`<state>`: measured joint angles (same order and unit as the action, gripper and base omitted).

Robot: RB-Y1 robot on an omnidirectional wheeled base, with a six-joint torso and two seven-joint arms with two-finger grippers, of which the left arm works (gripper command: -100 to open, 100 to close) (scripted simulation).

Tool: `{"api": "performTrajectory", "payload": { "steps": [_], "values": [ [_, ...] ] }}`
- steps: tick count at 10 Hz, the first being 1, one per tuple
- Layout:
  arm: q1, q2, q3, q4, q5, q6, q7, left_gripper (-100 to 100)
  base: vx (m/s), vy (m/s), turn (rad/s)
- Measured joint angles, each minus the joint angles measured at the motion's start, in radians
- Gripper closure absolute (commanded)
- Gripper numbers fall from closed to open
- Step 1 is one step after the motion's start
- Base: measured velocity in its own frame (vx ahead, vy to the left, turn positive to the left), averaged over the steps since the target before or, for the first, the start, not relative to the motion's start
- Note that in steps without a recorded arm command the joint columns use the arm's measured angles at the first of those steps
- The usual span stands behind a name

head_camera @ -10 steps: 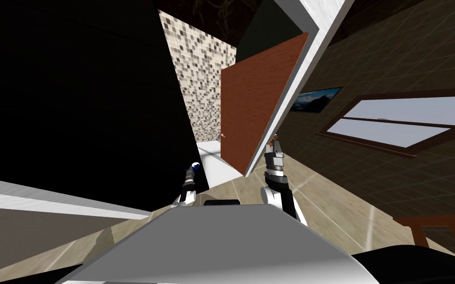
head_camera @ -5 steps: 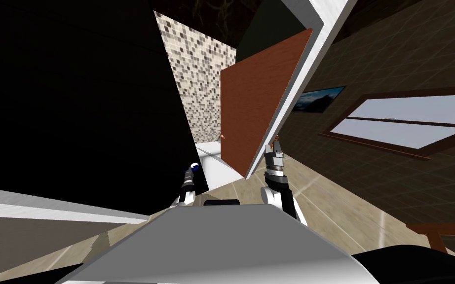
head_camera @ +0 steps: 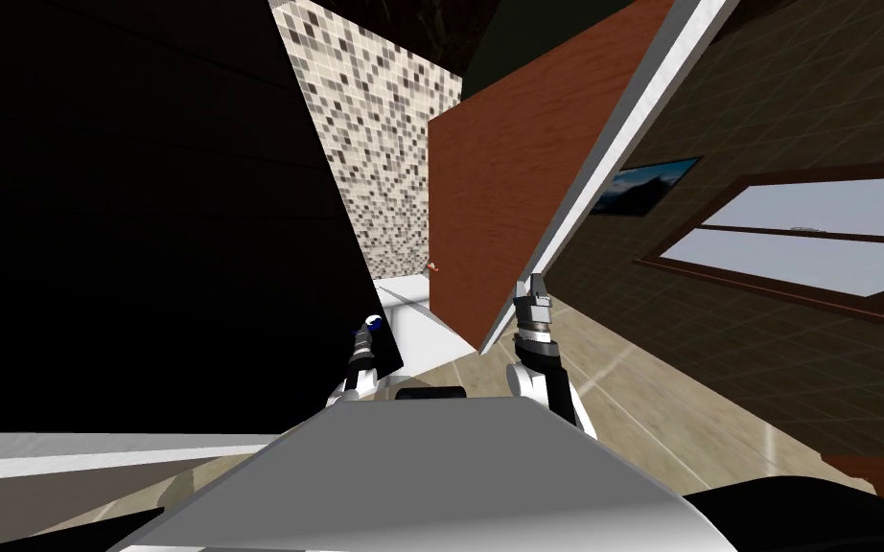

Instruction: Push the door open

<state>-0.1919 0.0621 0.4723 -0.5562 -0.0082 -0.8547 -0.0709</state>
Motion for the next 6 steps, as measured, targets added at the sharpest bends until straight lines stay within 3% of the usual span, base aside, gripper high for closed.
{"api": "performTrajectory", "payload": {
  "steps": [2,3,4,6],
  "values": [
    [0.020,-0.006,-0.003,-0.048,-0.002,0.021,0.003,100,0.053,0.009,0.030],
    [0.048,-0.024,0.004,-0.114,0.001,0.060,-0.004,100,0.148,-0.005,0.063],
    [0.042,-0.016,0.015,-0.097,0.007,0.065,-0.011,100,0.076,0.010,0.012],
    [0.033,-0.009,0.029,-0.069,0.015,0.040,-0.017,100,0.150,0.032,0.039]
  ]
}}
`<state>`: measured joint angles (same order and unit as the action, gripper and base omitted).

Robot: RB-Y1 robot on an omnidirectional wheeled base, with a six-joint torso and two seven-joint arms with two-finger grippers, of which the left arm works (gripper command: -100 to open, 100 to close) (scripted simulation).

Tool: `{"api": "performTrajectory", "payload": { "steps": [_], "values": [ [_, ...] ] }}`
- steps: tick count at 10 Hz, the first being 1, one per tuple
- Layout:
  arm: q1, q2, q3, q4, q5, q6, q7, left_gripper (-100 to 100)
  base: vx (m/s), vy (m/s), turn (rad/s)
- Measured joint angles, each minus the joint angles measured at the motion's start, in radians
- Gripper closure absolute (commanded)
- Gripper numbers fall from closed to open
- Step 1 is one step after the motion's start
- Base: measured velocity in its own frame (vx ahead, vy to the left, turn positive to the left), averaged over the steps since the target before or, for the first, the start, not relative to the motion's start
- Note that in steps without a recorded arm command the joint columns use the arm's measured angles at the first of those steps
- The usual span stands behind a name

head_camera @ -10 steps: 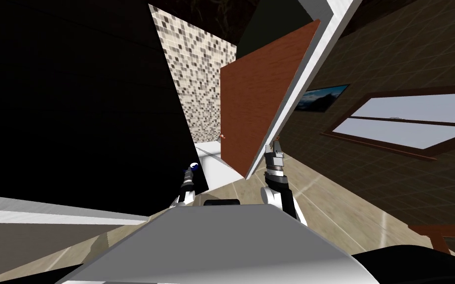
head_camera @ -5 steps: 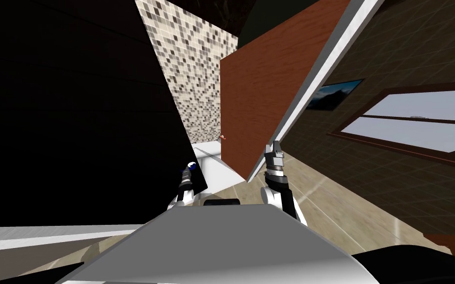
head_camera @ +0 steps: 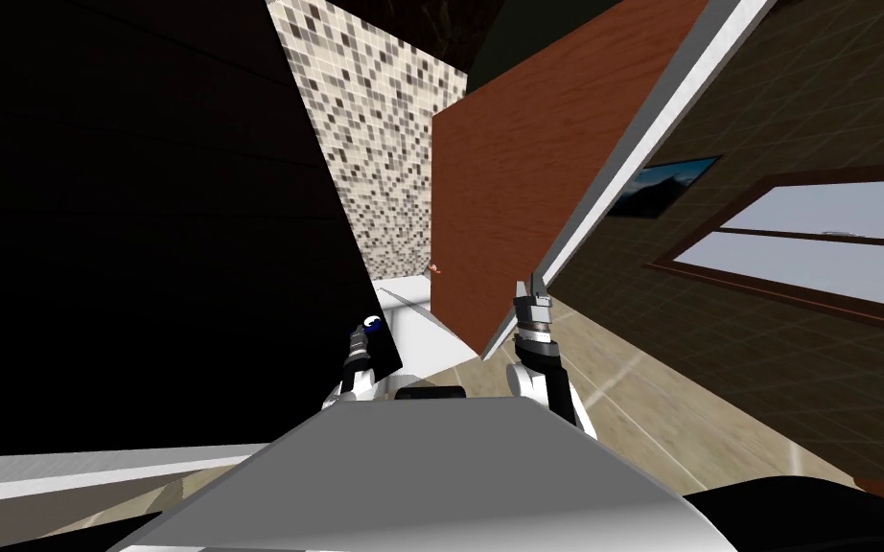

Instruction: Push the door open

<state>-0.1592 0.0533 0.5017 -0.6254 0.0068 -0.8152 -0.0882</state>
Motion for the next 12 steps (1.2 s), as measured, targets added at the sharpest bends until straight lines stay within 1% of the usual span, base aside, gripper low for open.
{"api": "performTrajectory", "payload": {
  "steps": [1,2,3,4,5,6,7,8,9,10,11,12],
  "values": [
    [-0.006,0.001,0.012,0.012,0.006,-0.006,-0.008,100,0.172,0.035,0.023],
    [-0.023,0.004,0.027,0.040,0.014,-0.022,-0.021,100,0.119,0.014,0.037],
    [-0.040,0.014,0.036,0.064,0.019,-0.034,-0.026,100,0.052,0.009,0.008],
    [-0.020,0.003,0.035,0.017,0.018,-0.016,-0.028,100,0.108,0.018,0.040],
    [-0.011,-0.005,0.043,-0.001,0.022,-0.006,-0.033,100,0.134,0.016,0.056],
    [-0.023,-0.005,0.056,0.022,0.029,-0.016,-0.043,100,0.163,0.028,0.059],
    [-0.025,-0.015,0.070,0.018,0.036,-0.013,-0.057,100,0.193,0.026,0.045],
    [-0.028,-0.019,0.085,0.017,0.044,-0.009,-0.067,100,0.199,0.033,0.055],
    [-0.006,-0.041,0.095,-0.038,0.048,0.013,-0.077,100,0.140,0.020,0.026],
    [-0.014,-0.035,0.102,-0.031,0.053,0.011,-0.081,100,0.164,0.026,0.050],
    [-0.035,-0.026,0.118,0.004,0.062,-0.002,-0.087,100,0.219,0.014,0.077],
    [-0.036,-0.035,0.133,0.002,0.069,-0.004,-0.097,100,0.184,0.012,0.079]
  ]
}}
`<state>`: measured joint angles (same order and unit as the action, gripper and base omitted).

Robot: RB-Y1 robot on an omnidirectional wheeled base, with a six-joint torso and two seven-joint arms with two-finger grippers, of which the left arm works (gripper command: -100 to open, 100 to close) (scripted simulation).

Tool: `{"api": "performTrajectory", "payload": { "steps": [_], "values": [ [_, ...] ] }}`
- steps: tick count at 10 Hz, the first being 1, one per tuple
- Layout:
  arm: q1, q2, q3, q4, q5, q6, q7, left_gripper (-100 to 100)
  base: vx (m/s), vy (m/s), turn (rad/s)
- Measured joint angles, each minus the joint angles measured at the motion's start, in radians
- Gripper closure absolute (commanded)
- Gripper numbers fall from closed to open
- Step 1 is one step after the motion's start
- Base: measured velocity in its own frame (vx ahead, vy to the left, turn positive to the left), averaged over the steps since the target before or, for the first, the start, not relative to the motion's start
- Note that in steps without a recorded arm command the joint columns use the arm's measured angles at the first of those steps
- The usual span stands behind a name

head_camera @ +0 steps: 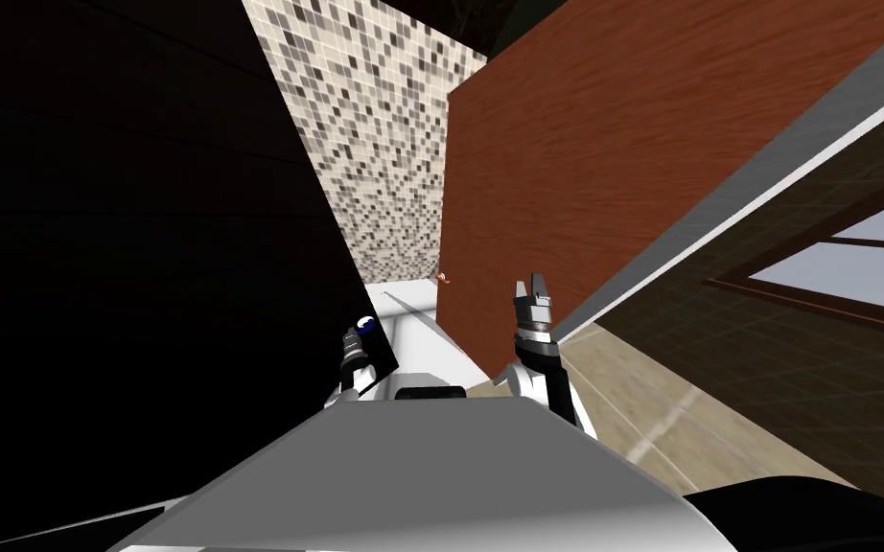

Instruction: Push the door open

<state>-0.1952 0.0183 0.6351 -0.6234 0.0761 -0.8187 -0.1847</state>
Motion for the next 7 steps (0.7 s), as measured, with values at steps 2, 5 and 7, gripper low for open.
{"api": "performTrajectory", "payload": {
  "steps": [2,5,7],
  "values": [
    [-0.007,-0.014,0.028,0.004,0.014,-0.004,-0.020,100,0.204,0.018,0.057],
    [-0.009,-0.040,0.068,0.000,0.034,-0.011,-0.044,100,0.194,0.016,0.073],
    [-0.012,-0.044,0.084,0.006,0.042,-0.019,-0.052,100,0.095,0.063,0.000]
  ]
}}
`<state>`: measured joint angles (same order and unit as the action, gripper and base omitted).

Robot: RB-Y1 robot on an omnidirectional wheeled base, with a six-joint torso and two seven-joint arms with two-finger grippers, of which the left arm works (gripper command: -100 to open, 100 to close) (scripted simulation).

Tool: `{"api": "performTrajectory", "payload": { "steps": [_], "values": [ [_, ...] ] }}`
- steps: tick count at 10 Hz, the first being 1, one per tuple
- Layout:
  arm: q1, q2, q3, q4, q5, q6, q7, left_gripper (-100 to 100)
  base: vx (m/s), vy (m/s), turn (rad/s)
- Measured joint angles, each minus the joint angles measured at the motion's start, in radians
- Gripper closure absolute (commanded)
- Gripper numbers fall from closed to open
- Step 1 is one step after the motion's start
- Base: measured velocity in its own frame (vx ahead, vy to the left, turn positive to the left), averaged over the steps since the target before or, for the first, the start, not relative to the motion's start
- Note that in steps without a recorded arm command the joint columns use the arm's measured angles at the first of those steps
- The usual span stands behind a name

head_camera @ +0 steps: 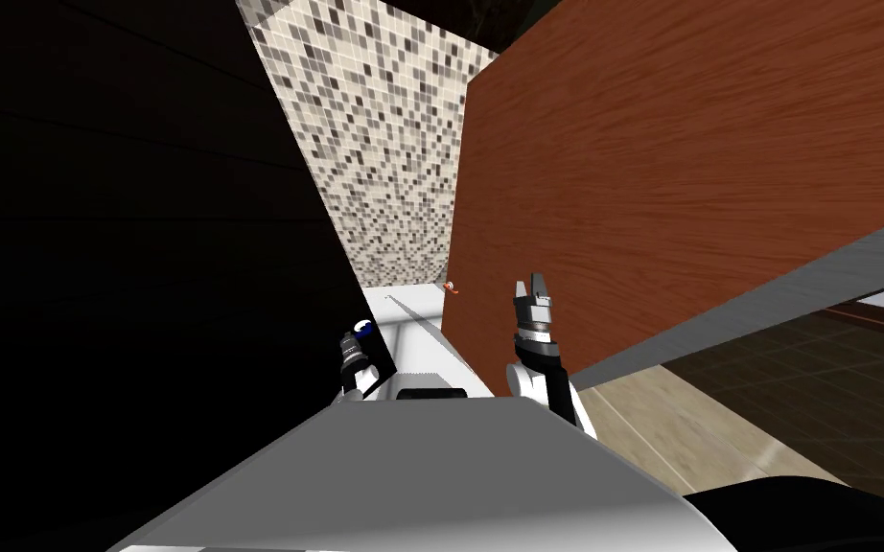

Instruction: Push the door open

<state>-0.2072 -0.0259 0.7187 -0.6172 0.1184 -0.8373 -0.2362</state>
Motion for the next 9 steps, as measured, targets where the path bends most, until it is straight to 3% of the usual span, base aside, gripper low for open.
{"api": "performTrajectory", "payload": {
  "steps": [1,2,4,5,6,7,9],
  "values": [
    [0.000,0.004,0.008,0.011,0.015,-0.007,-0.010,100,0.176,0.125,-0.074],
    [0.016,-0.005,0.014,-0.021,0.031,0.007,-0.024,100,0.127,0.088,-0.013],
    [0.008,0.014,0.023,-0.007,0.056,-0.009,-0.037,100,0.156,0.141,-0.063],
    [0.026,0.008,0.026,-0.046,0.070,0.003,-0.044,100,0.103,0.093,0.003],
    [0.009,0.025,0.032,-0.024,0.079,-0.004,-0.049,100,0.099,0.103,-0.034],
    [0.014,0.025,0.038,-0.037,0.093,-0.005,-0.058,100,0.108,0.091,-0.031],
    [0.005,0.040,0.056,-0.010,0.129,-0.027,-0.078,100,0.134,0.135,-0.040]
  ]
}}
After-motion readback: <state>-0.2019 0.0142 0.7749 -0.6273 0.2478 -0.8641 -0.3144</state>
